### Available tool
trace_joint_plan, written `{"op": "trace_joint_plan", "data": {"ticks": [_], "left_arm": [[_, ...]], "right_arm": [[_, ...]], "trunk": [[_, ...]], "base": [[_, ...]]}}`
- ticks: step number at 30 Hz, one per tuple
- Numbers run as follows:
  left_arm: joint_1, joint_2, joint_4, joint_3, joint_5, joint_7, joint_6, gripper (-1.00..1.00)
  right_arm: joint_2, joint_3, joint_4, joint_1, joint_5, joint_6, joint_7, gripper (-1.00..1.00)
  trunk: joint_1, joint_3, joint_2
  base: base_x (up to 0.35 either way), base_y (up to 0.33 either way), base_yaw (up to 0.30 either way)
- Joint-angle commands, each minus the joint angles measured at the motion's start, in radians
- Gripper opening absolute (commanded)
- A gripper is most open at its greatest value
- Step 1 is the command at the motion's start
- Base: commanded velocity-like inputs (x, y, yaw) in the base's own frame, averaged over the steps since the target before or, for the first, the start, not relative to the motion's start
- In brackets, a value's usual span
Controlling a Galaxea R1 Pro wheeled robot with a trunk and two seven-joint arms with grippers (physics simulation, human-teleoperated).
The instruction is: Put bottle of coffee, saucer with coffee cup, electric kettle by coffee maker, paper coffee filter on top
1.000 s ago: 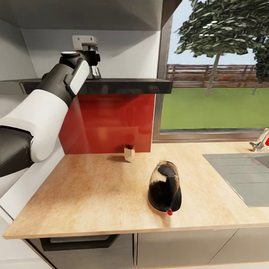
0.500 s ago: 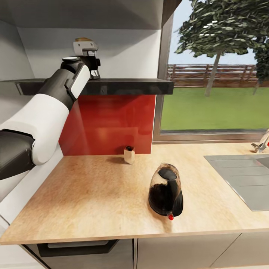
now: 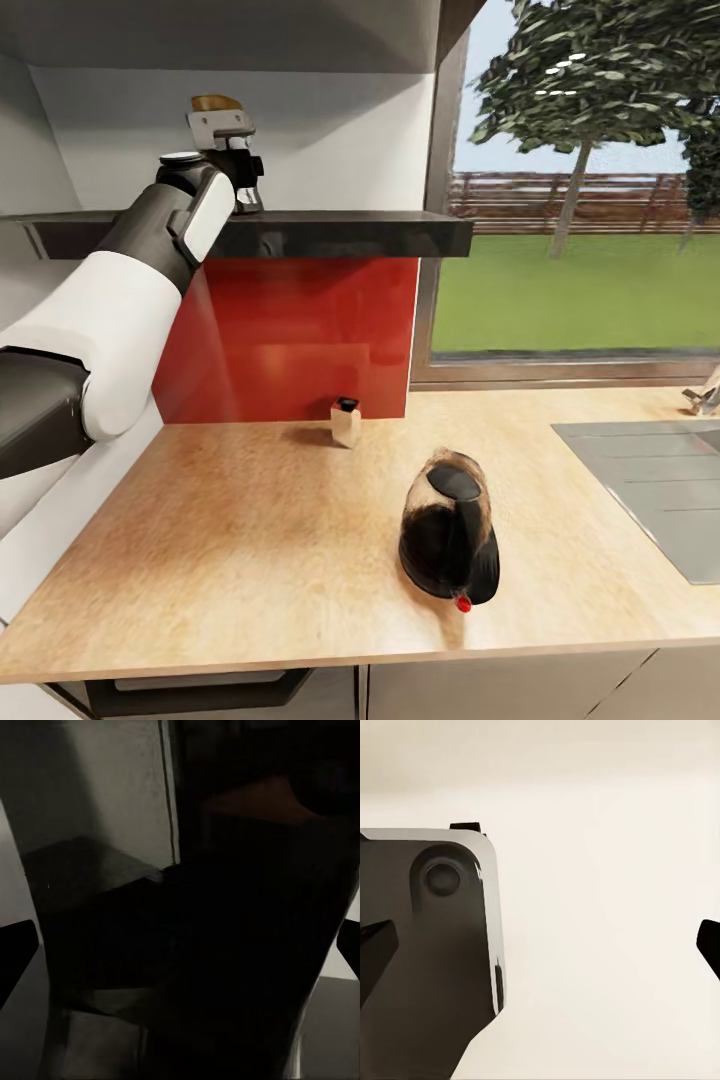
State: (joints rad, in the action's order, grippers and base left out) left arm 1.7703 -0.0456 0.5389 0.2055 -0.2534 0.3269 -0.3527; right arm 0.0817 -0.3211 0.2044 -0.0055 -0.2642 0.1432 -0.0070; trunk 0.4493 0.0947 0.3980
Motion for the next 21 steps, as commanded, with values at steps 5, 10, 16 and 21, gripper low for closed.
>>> {"op": "trace_joint_plan", "data": {"ticks": [5, 10, 16, 21], "left_arm": [[0.001, 0.001, 0.001, 0.006, -0.010, 0.010, -0.003, 1.00], [-0.007, 0.001, 0.005, 0.006, -0.010, 0.011, -0.002, 1.00], [-0.012, 0.001, 0.021, 0.006, -0.004, 0.011, -0.005, -1.00], [-0.012, 0.001, 0.028, 0.006, -0.003, 0.012, -0.006, -1.00]], "right_arm": [[0.000, -0.007, 0.000, -0.001, -0.010, 0.003, -0.001, 1.00], [0.000, -0.007, 0.000, -0.001, -0.010, 0.003, -0.001, 1.00], [0.000, -0.007, 0.000, -0.001, -0.010, 0.003, -0.001, 1.00], [0.000, -0.007, 0.000, -0.001, -0.010, 0.003, -0.001, 1.00]], "trunk": [[0.001, 0.002, 0.002], [0.001, 0.002, 0.002], [0.001, 0.002, 0.002], [0.001, 0.002, 0.002]], "base": [[0.042, 0.000, 0.000], [0.005, 0.000, 0.000], [0.000, 0.000, 0.000], [0.000, 0.000, 0.000]]}}
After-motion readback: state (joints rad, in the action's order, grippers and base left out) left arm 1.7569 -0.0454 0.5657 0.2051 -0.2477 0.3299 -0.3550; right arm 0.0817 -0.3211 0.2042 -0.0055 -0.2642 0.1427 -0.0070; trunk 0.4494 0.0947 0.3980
